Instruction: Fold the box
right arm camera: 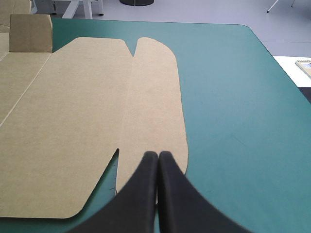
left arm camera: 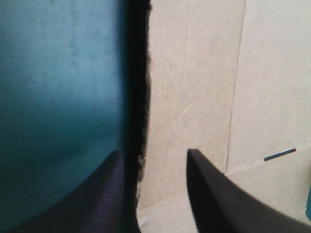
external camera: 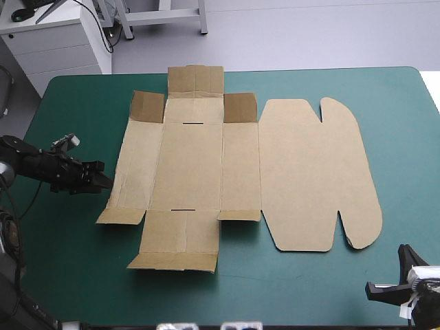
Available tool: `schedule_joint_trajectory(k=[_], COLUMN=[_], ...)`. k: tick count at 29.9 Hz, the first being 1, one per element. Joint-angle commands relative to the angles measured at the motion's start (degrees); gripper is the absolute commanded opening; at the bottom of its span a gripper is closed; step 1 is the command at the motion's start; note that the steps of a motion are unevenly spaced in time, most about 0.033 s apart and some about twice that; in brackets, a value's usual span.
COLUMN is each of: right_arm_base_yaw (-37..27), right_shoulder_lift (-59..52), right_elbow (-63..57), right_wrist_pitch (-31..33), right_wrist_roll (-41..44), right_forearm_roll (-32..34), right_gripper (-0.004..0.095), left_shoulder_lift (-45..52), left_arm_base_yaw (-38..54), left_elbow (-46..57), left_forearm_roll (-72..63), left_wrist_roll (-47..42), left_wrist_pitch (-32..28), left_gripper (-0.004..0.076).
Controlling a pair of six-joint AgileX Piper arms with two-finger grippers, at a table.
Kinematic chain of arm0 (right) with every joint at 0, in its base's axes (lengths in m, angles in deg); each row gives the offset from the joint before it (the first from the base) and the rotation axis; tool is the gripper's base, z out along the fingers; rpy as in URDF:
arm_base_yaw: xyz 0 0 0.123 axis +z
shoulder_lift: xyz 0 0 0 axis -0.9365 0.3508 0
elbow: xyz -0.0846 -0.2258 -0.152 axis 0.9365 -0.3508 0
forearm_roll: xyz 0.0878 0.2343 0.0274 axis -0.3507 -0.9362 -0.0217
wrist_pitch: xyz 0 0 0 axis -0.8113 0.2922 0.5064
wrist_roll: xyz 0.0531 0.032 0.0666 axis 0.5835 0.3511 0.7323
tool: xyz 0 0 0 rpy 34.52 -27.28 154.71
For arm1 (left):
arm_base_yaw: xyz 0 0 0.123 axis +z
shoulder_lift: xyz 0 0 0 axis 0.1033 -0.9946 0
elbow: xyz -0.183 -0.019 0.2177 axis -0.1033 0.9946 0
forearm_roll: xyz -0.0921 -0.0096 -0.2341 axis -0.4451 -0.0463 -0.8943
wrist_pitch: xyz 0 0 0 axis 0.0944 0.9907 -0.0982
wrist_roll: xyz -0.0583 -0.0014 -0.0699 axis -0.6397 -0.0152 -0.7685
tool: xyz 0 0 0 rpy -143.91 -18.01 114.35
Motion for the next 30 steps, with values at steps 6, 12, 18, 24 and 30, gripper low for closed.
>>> schedule_joint_trajectory(k=[6, 12, 18, 24, 30], right_arm_base_yaw=[0.0, 0.0, 0.0, 0.0, 0.0], right_shoulder_lift=[-1.1, -1.1, -1.1, -1.1, -1.1], right_elbow=[1.2, 1.2, 1.2, 1.2, 1.2], right_wrist_pitch=[-4.4, -4.4, -4.4, -4.4, -4.4], right_wrist_roll=[-0.2, -0.2, -0.2, -0.2, -0.2], right_forearm_roll=[-0.1, -0.1, -0.1, -0.1, 0.0], right_gripper=[-0.0019, -0.0019, -0.0019, -0.0019, -0.0019], left_shoulder_lift=[2.1, -1.4, -5.4, -6.5, -6.8], left_arm_base_yaw=[-1.8, -2.8, -3.1, -4.1, -6.4], left_elbow=[-1.4, -1.4, -1.4, -1.4, -1.4], left_forearm_roll=[-4.7, -4.9, -8.2, -12.2, -12.5], left_wrist_roll=[0.9, 0.8, 0.8, 0.8, 1.1], left_wrist_pitch=[1.7, 1.7, 2.7, 3.9, 4.2], left_gripper=[0.0462, 0.0462, 0.0461, 0.0461, 0.0456])
